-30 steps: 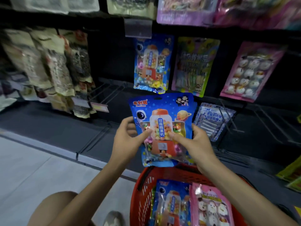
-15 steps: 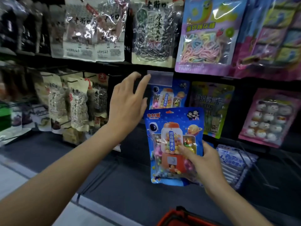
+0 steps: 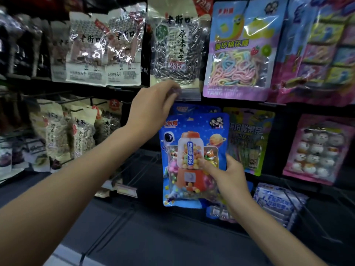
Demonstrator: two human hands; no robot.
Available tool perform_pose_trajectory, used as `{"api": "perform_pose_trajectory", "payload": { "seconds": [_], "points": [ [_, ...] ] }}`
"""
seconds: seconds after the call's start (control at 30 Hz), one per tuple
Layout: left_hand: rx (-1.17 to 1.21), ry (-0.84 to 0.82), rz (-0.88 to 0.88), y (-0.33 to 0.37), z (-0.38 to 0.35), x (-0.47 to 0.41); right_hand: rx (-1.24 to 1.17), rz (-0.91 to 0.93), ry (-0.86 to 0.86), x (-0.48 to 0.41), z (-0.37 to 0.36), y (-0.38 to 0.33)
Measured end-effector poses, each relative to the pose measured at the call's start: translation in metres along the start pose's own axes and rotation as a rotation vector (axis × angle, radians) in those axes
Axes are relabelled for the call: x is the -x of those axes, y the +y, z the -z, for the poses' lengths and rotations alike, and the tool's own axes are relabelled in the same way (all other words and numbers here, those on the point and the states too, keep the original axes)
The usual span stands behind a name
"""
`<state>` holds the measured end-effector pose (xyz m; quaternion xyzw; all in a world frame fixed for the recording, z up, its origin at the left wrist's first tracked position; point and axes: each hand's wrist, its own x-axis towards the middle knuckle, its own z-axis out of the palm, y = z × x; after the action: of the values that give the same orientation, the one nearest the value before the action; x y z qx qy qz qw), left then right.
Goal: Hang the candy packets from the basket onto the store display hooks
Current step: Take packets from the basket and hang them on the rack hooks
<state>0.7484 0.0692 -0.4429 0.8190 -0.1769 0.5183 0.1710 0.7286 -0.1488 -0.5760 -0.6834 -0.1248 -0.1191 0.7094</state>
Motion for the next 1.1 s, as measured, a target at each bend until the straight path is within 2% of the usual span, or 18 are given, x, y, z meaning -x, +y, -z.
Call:
{"api": "perform_pose_trajectory", "payload": {
  "seconds": [0.17,0.5,0.87,1.1],
  "points": [
    [0.126,-0.051,0.104,0.0,0.001,-0.003,-0.018,0.013,0.007,-0.016,-0.01,-0.004],
    [0.325,-0.029,0.245,0.002,-0.001,0.002,-0.027,0.001,0.037,-0.031,-0.023,0.006],
    [0.484,0.039,0.278,0.001,-0.009,0.007,-0.09,0.027,0.0,-0.035,-0.023,0.006],
    [0.497,0.038,0.274,0.003,-0.006,0.01,-0.03,-0.009,0.088,-0.045,-0.028,0.027]
  ]
}}
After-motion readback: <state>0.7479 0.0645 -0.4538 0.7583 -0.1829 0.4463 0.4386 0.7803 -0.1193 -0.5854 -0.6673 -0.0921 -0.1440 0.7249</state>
